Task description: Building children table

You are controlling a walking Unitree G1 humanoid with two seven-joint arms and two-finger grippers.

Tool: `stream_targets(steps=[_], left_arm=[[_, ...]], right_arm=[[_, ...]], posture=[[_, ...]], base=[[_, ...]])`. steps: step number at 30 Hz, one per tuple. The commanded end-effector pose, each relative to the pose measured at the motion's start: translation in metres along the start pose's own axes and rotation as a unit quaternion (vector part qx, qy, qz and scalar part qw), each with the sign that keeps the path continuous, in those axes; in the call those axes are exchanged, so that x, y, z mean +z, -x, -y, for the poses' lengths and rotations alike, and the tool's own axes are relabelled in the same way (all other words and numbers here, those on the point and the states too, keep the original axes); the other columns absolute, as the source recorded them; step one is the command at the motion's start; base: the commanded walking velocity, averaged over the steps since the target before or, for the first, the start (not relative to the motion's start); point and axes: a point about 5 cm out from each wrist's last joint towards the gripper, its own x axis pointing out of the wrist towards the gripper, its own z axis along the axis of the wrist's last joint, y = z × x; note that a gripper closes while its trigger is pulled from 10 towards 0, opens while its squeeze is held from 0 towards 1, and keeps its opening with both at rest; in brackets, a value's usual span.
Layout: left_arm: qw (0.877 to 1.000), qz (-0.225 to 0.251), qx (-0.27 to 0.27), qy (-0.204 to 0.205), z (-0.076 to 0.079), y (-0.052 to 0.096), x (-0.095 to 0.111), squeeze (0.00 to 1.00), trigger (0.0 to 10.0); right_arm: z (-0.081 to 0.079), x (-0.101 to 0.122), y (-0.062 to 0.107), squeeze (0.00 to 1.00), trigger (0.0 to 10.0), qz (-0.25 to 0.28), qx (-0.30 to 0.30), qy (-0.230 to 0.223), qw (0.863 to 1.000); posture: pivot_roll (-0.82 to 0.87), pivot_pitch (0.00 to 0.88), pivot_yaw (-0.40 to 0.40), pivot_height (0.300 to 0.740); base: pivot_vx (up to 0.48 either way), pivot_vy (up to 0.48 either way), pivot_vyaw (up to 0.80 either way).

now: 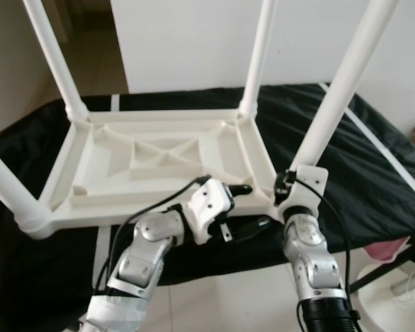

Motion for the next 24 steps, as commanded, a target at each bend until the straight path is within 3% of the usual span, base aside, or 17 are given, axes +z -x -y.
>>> stream_targets(steps=[1,6,7,13,16,24], left_arm=[[0.995,-0.009,0.101,0.012,-0.011,-0.001,-0.004,0.0,10.0],[0.995,-0.006,0.103,-0.001,-0.014,-0.003,-0.003,0.0,10.0],[0.995,-0.005,0.1,-0.002,-0.014,-0.002,-0.003,0.0,10.0],[0.995,-0.003,0.095,0.002,-0.015,-0.001,-0.003,0.0,10.0],[0.996,-0.003,0.09,0.007,-0.016,0.0,-0.004,0.0,10.0],[0.995,-0.009,0.094,-0.002,-0.017,0.001,-0.008,0.0,10.0]], right_arm=[[0.003,-0.019,0.008,1.0,10.0,-0.038,-0.005,0.0,0.999],[0.01,-0.013,0.011,1.0,10.0,-0.015,0.023,0.001,1.0],[0.014,-0.011,0.012,0.0,10.0,-0.008,0.037,0.003,0.999],[0.022,-0.009,0.014,0.0,10.0,0.003,0.069,0.016,0.997],[0.031,-0.011,0.012,0.0,10.0,0.007,0.134,0.03,0.99],[0.045,-0.012,0.004,0.0,10.0,0.01,0.192,0.04,0.98]], posture=[[-0.03,0.0,-0.036,0.74],[-0.04,0.0,-0.035,0.74],[-0.04,0.0,-0.034,0.74],[-0.04,0.0,-0.037,0.74],[-0.05,0.0,-0.029,0.74],[-0.05,0.0,-0.028,0.74]], base=[[0.0,0.0,0.0],[0.0,0.0,0.0],[0.0,0.0,0.0],[0.0,0.0,0.0],[0.0,0.0,0.0],[0.0,0.0,0.0]])
